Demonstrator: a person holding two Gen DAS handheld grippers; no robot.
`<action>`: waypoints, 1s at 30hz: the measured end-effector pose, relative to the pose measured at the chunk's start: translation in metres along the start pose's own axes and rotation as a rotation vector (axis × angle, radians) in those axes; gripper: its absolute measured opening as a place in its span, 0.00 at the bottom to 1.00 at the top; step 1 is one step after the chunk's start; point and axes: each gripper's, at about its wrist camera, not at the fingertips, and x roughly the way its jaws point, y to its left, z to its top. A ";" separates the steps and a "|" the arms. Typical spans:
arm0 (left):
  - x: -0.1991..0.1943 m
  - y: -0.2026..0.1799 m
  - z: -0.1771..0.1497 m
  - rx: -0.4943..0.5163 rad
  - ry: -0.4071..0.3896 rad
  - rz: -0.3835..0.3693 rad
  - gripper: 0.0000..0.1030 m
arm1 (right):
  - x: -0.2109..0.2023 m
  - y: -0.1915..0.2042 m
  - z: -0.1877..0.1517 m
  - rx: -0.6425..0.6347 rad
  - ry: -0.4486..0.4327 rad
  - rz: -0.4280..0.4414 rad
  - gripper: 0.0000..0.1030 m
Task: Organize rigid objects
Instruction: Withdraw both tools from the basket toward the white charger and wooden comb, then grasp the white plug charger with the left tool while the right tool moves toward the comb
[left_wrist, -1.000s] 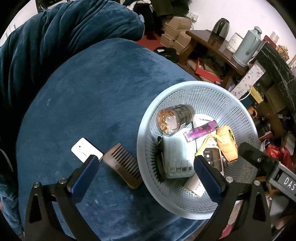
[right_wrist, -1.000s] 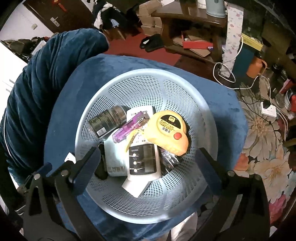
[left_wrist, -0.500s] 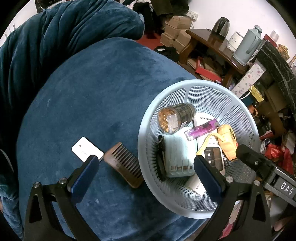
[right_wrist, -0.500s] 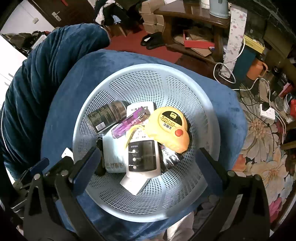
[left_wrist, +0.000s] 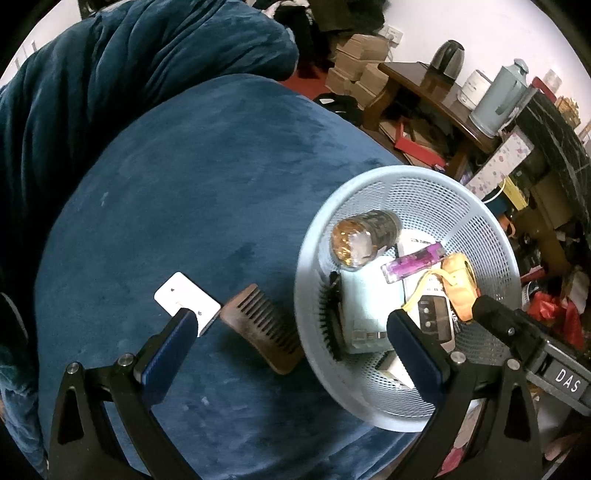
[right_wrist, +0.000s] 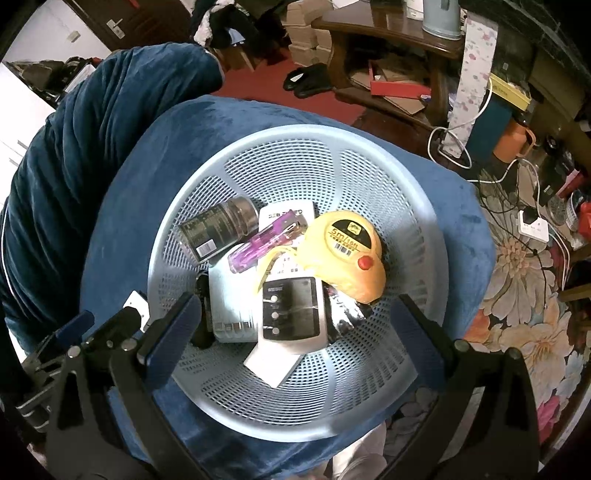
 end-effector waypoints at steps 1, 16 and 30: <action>0.000 0.003 0.001 -0.006 0.001 -0.004 0.99 | 0.000 0.003 0.001 -0.006 0.001 0.001 1.00; -0.003 0.064 -0.006 -0.120 0.024 -0.015 0.99 | 0.006 0.045 -0.006 -0.134 0.020 -0.016 1.00; 0.068 0.101 0.002 -0.238 0.108 0.030 0.85 | 0.009 0.057 -0.009 -0.191 0.026 -0.019 1.00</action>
